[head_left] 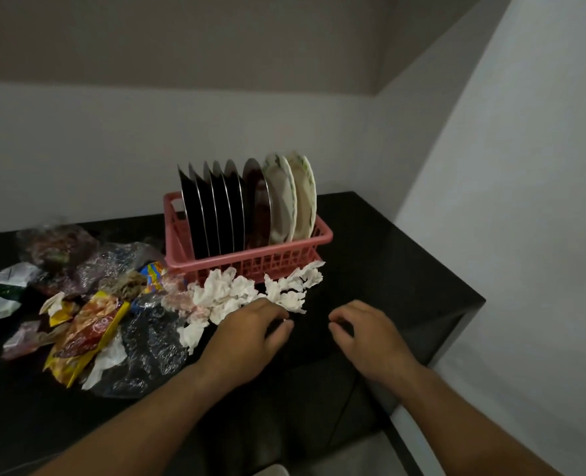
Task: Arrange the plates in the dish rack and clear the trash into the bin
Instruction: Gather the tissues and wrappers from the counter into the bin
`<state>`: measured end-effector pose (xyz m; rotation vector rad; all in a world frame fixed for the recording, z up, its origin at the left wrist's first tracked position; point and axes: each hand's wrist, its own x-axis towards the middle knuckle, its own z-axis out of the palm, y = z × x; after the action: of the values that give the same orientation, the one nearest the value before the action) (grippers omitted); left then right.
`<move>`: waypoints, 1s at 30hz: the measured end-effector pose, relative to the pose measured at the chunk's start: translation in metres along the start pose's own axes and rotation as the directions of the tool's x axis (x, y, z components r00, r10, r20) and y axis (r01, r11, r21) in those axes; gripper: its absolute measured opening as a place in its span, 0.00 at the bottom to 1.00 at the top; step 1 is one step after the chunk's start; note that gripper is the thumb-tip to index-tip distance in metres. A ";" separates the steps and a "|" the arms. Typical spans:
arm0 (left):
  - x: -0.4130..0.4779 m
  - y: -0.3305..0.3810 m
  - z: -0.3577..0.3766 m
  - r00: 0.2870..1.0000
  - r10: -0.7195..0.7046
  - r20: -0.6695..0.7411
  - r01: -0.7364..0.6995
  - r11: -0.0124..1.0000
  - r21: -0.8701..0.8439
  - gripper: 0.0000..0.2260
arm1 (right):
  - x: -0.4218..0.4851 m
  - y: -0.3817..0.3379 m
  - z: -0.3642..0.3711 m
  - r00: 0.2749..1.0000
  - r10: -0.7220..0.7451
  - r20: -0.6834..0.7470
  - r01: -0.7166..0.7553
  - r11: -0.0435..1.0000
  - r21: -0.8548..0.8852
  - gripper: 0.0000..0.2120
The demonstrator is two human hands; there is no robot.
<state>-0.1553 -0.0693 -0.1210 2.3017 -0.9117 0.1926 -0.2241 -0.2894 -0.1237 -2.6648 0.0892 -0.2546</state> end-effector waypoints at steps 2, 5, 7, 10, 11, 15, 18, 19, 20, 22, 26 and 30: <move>0.012 -0.006 0.004 1.000 -0.006 0.009 0.006 1.000 -0.007 0.08 | 0.009 0.004 0.004 0.999 0.013 0.029 -0.012 0.999 -0.035 0.14; 0.028 -0.011 0.010 1.000 0.000 0.021 0.000 1.000 -0.007 0.09 | 0.028 0.014 0.008 0.995 0.025 0.093 -0.016 0.995 -0.095 0.15; 0.038 -0.014 0.014 1.000 -0.017 0.020 0.018 1.000 -0.009 0.10 | 0.046 0.019 0.011 0.990 0.027 0.135 -0.009 0.991 -0.132 0.15; 0.055 -0.018 0.021 0.999 -0.041 -0.007 0.041 0.999 0.000 0.10 | 0.080 0.026 0.015 0.984 0.003 0.179 0.034 0.978 -0.204 0.16; 0.059 -0.020 0.024 0.998 -0.056 -0.017 0.056 0.998 0.005 0.10 | 0.092 0.028 0.017 0.982 -0.010 0.189 0.052 0.975 -0.218 0.17; 0.073 -0.021 0.035 0.994 -0.102 -0.050 0.104 0.994 0.038 0.09 | 0.134 0.041 0.024 0.968 -0.078 0.237 0.132 0.966 -0.221 0.27; 0.085 -0.023 0.044 0.988 -0.134 -0.071 0.139 0.987 0.075 0.09 | 0.158 0.053 0.031 0.943 -0.109 0.315 0.191 0.951 -0.244 0.29; 0.089 -0.023 0.046 0.987 -0.143 -0.071 0.149 0.985 0.093 0.09 | 0.163 0.057 0.033 0.937 -0.112 0.330 0.202 0.947 -0.251 0.28; 0.092 -0.024 0.049 0.987 -0.147 -0.069 0.154 0.982 0.113 0.10 | 0.166 0.060 0.035 0.933 -0.110 0.344 0.206 0.944 -0.258 0.25; 0.099 -0.026 0.059 0.985 -0.159 -0.065 0.167 0.973 0.158 0.11 | 0.169 0.068 0.039 0.926 -0.104 0.364 0.214 0.937 -0.275 0.18; 0.118 -0.025 0.077 0.978 -0.205 -0.042 0.209 0.943 0.259 0.13 | 0.161 0.086 0.038 0.932 -0.073 0.356 0.173 0.950 -0.258 0.13; 0.149 -0.024 0.095 0.953 -0.304 -0.003 0.273 0.852 0.446 0.16 | 0.151 0.102 0.021 0.942 -0.013 0.336 0.071 0.984 -0.161 0.12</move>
<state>-0.0370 -0.1981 -0.1550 2.8531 -0.5786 0.2090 -0.0743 -0.3870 -0.1634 -2.8409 -0.0577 0.2043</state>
